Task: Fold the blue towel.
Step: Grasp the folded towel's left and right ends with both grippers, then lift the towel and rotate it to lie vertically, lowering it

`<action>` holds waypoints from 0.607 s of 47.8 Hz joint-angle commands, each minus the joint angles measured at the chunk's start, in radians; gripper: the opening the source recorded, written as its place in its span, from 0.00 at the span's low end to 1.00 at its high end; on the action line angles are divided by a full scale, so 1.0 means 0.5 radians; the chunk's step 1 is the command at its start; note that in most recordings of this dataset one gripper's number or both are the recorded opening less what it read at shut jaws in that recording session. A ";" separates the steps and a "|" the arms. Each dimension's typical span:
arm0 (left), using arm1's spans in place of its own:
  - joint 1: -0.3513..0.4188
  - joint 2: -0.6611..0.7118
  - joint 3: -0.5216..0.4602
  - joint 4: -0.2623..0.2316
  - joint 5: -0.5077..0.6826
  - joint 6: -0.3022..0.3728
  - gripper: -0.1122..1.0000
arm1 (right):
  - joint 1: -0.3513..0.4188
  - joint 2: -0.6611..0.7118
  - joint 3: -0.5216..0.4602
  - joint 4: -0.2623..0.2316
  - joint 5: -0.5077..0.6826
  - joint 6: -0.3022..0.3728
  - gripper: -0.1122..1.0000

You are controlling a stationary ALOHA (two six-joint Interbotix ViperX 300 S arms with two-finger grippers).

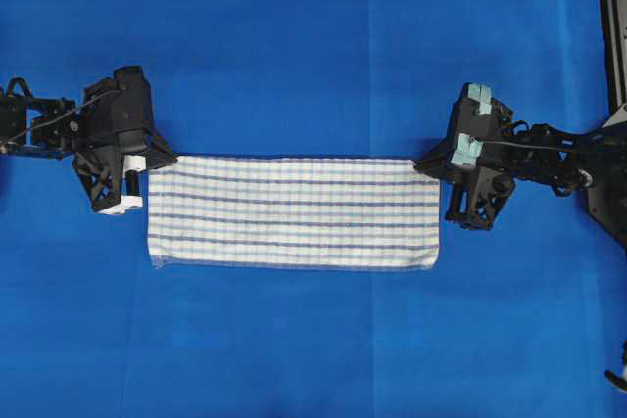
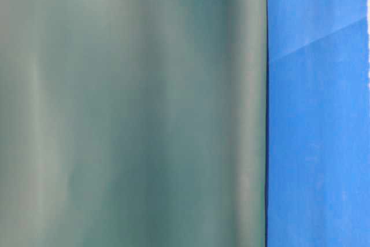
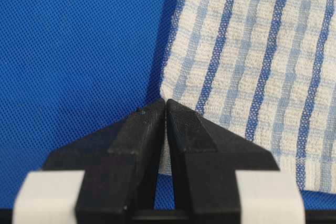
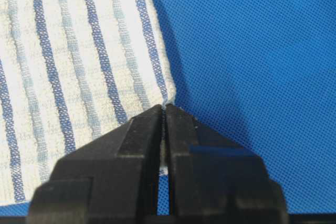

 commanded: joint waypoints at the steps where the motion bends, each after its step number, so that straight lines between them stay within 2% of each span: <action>1: 0.006 -0.025 -0.031 0.003 -0.006 0.000 0.12 | 0.000 -0.055 -0.021 0.003 -0.025 0.000 0.06; 12: 0.006 -0.166 -0.083 0.000 0.163 0.025 0.12 | -0.006 -0.239 -0.012 0.003 -0.028 -0.006 0.06; 29: 0.006 -0.684 -0.144 0.003 0.583 0.031 0.12 | -0.034 -0.699 0.003 0.003 0.098 -0.015 0.06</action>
